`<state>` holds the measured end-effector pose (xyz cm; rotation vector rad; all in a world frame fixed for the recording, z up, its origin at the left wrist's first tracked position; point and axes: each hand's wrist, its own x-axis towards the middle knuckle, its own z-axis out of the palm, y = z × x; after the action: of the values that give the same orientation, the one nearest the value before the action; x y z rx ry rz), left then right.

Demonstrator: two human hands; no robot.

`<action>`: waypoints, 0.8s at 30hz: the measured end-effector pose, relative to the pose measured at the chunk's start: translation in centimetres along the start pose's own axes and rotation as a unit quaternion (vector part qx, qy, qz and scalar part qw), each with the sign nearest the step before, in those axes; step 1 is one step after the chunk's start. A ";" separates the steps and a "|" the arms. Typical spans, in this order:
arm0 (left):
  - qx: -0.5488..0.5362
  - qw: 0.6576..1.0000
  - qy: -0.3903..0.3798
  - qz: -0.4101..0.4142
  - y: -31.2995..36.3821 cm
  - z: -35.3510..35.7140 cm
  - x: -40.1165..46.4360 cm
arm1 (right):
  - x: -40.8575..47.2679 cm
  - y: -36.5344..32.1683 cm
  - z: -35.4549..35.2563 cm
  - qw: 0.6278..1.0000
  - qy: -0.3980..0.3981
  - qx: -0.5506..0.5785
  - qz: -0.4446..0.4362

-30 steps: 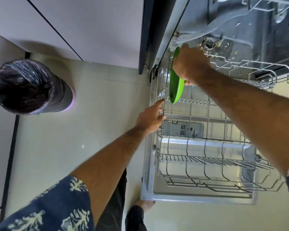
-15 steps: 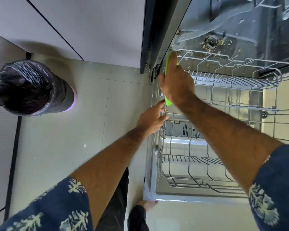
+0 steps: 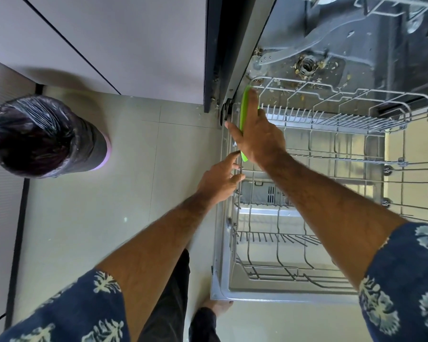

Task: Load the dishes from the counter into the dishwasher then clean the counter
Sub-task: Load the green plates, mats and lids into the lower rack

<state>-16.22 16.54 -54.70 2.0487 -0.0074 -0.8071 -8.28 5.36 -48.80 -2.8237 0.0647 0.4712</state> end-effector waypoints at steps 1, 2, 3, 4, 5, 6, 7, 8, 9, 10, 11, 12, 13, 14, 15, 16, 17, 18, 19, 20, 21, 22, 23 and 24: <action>0.001 1.000 0.000 0.000 0.1 0.0 -0.1 | 0.1 0.2 -0.2 1.000 -0.018 -0.003 0.010; 0.002 1.000 0.001 0.001 0.1 0.1 -0.2 | 0.1 0.4 -0.4 0.999 -0.032 -0.006 0.016; 0.001 1.000 0.002 0.001 0.1 0.1 -0.2 | 0.2 0.5 -0.7 0.999 -0.046 -0.012 0.017; 0.001 1.000 0.003 0.002 0.2 0.1 -0.3 | 0.3 0.5 -1.0 0.998 -0.057 -0.019 0.016; 0.001 1.000 0.005 0.001 0.3 0.2 -0.5 | 0.3 0.5 -1.3 0.997 -0.064 -0.028 0.017; 0.001 1.000 0.008 0.000 0.4 0.3 -0.6 | 0.2 0.6 -1.6 0.997 -0.067 -0.037 0.020; -0.001 1.000 0.012 -0.002 0.7 0.4 -0.8 | 0.1 0.6 -1.9 0.996 -0.068 -0.045 0.026; -0.004 1.000 0.016 -0.003 0.9 0.5 -0.9 | 0.0 0.4 -2.0 0.996 -0.069 -0.051 0.034; -0.006 1.000 0.018 -0.003 1.1 0.5 -1.0 | -0.1 0.3 -2.2 0.995 -0.074 -0.052 0.044; -0.007 1.000 0.019 -0.004 1.4 0.6 -1.0 | -0.2 0.0 -2.3 0.994 -0.080 -0.048 0.051; -0.006 1.000 0.020 -0.006 1.6 0.7 -1.0 | -0.2 -0.3 -2.3 0.994 -0.082 -0.039 0.057; -0.004 1.000 0.021 -0.009 1.7 0.7 -1.0 | -0.1 -0.7 -2.4 0.994 -0.078 -0.031 0.062; -0.003 1.000 0.024 -0.013 1.7 0.8 -0.9 | 0.0 -1.2 -2.5 0.995 -0.072 -0.029 0.066; -0.003 0.999 0.028 -0.015 1.7 0.9 -0.8 | -0.1 -1.7 -2.6 0.995 -0.064 -0.034 0.067; -0.006 0.999 0.034 -0.015 1.5 1.1 -0.7 | -0.2 -2.2 -2.6 0.995 -0.055 -0.042 0.064; -0.010 0.999 0.040 -0.013 1.3 1.3 -0.5 | -0.2 -2.6 -2.7 0.996 -0.043 -0.048 0.058; -0.012 0.999 0.046 -0.010 1.2 1.5 -0.4 | -0.2 -3.0 -2.9 0.997 -0.026 -0.051 0.050; -0.009 0.999 0.052 -0.007 1.2 1.6 -0.3 | 0.0 -3.3 -3.4 0.997 -0.004 -0.059 0.039; -0.006 0.998 0.058 -0.005 1.2 1.7 -0.3 | 0.2 -3.4 -4.0 0.997 0.018 -0.073 0.029; -0.004 0.998 0.061 -0.006 1.1 1.7 -0.3 | 0.5 -3.3 -4.8 0.995 0.033 -0.089 0.023; -0.006 0.998 0.061 -0.008 1.1 1.7 -0.4 | 0.7 -3.0 -5.8 0.994 0.039 -0.103 0.021; -0.009 0.998 0.060 -0.012 1.1 1.6 -0.4 | 0.9 -2.4 -6.7 0.993 0.037 -0.107 0.024; -0.011 0.998 0.056 -0.013 1.1 1.5 -0.4 | 1.2 -1.7 -7.6 0.994 0.030 -0.098 0.035; -0.012 0.998 0.052 -0.013 1.1 1.3 -0.4 | 1.3 -0.9 -8.4 0.995 0.018 -0.082 0.052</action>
<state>-16.98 15.01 -54.14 2.0684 0.0865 -0.7119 -4.33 3.91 -41.40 -3.0008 0.1912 0.4667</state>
